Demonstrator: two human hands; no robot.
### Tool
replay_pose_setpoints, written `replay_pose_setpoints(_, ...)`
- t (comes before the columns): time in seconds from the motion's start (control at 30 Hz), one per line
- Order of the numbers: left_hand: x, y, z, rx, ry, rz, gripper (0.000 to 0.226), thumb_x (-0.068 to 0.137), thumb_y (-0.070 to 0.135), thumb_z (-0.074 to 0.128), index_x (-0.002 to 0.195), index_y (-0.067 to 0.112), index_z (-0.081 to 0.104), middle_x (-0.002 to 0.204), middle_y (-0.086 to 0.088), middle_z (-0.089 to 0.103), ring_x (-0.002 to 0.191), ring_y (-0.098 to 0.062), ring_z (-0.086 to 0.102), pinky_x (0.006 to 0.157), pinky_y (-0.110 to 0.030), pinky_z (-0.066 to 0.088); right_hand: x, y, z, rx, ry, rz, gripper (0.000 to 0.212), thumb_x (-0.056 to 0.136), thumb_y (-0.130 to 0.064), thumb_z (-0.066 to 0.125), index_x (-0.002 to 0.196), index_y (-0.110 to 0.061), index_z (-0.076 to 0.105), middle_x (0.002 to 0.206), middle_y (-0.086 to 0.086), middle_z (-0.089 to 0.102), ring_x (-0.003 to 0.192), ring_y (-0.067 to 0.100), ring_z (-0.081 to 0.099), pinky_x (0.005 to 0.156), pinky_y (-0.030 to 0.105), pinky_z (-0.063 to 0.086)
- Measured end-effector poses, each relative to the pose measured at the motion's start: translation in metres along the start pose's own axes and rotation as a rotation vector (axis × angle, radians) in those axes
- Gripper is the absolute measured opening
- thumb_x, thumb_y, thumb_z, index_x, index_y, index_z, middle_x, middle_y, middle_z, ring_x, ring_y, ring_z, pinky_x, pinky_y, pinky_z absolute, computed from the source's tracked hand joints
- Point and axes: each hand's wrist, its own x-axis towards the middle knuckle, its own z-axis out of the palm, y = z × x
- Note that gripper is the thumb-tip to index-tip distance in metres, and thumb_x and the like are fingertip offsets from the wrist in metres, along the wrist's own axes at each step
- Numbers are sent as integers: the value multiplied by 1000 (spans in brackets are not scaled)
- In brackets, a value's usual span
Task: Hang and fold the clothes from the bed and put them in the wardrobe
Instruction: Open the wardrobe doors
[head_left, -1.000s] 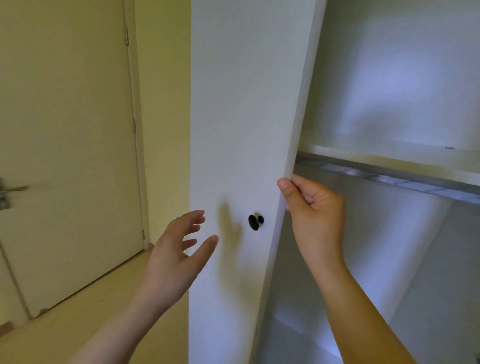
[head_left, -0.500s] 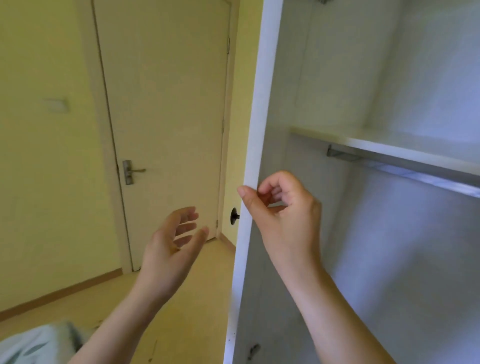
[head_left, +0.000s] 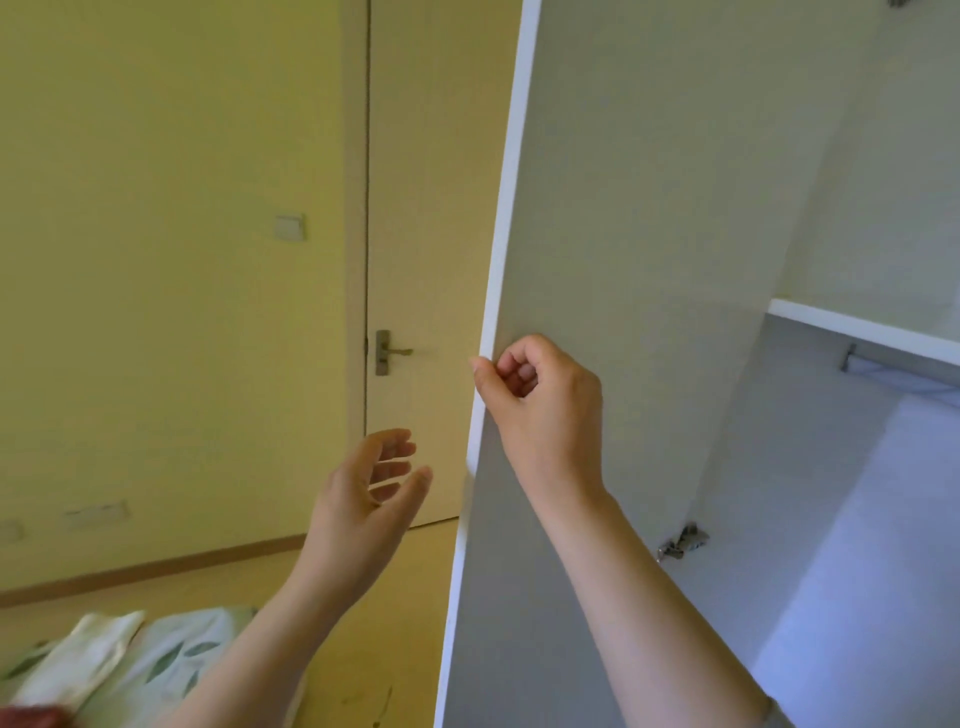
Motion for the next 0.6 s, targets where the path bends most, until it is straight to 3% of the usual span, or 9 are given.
replay_pose_setpoints(0.2,28,-22,-28,13,95,-57,30,90,18,65,119,26,59,109,15,65,99,-1,63,77,-22,52,36,7,71,-72,-77,40,25,88,-30,69,73,-15,55,65,-5,58,61,20,55,59,34,47)
replay_pose_setpoints(0.37,41,-36,-41,31,139,-84,27,90,18,64,115,28,59,107,16,65,93,8,62,61,-9,49,41,9,93,-38,-66,20,23,88,-24,68,73,-14,53,62,-6,54,59,18,52,55,31,44)
replay_pose_setpoints(0.6,52,-39,-37,37,173,-88,23,90,18,64,111,27,62,105,15,67,95,1,63,60,-7,47,40,9,92,72,-223,77,15,89,-26,69,85,-15,59,72,-9,59,68,13,56,64,30,48)
